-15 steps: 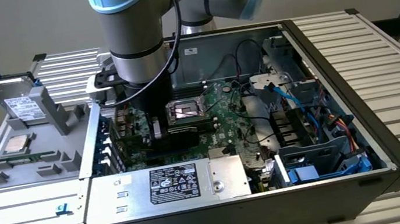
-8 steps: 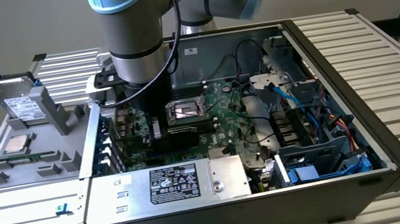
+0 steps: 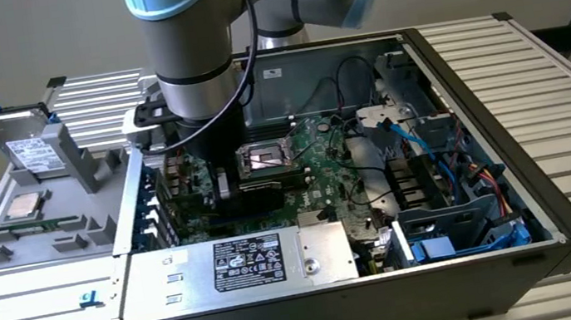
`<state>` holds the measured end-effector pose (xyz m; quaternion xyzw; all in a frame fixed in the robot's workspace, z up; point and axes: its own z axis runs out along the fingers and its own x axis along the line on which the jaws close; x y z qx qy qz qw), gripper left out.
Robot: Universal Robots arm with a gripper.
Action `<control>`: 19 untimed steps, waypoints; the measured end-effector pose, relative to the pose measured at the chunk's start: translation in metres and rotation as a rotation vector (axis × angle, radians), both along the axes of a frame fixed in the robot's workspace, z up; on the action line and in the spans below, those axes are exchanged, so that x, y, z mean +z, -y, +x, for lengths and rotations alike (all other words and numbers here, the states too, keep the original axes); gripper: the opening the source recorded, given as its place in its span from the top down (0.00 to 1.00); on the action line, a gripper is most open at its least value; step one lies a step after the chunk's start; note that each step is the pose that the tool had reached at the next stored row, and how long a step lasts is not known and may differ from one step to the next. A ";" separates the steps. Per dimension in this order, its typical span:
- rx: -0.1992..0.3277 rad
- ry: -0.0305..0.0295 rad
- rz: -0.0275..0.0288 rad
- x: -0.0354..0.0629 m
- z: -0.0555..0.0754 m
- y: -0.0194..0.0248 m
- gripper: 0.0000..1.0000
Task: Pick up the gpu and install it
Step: 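Insert the gpu into the slot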
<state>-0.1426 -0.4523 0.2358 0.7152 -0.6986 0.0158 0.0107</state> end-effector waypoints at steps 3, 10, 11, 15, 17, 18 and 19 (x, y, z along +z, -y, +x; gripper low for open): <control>0.000 0.0002 0.0003 -0.0002 0.000 0.0001 0.71; 0.000 0.0002 0.0002 -0.0008 -0.001 0.0003 0.71; 0.000 0.0002 0.0002 -0.0008 -0.001 0.0003 0.71; 0.000 0.0002 0.0001 -0.0013 -0.001 0.0003 0.71; 0.000 0.0002 0.0001 -0.0013 -0.001 0.0003 0.71; 0.000 0.0003 0.0001 -0.0013 -0.001 0.0003 0.71; 0.000 0.0003 0.0002 -0.0013 -0.001 0.0003 0.71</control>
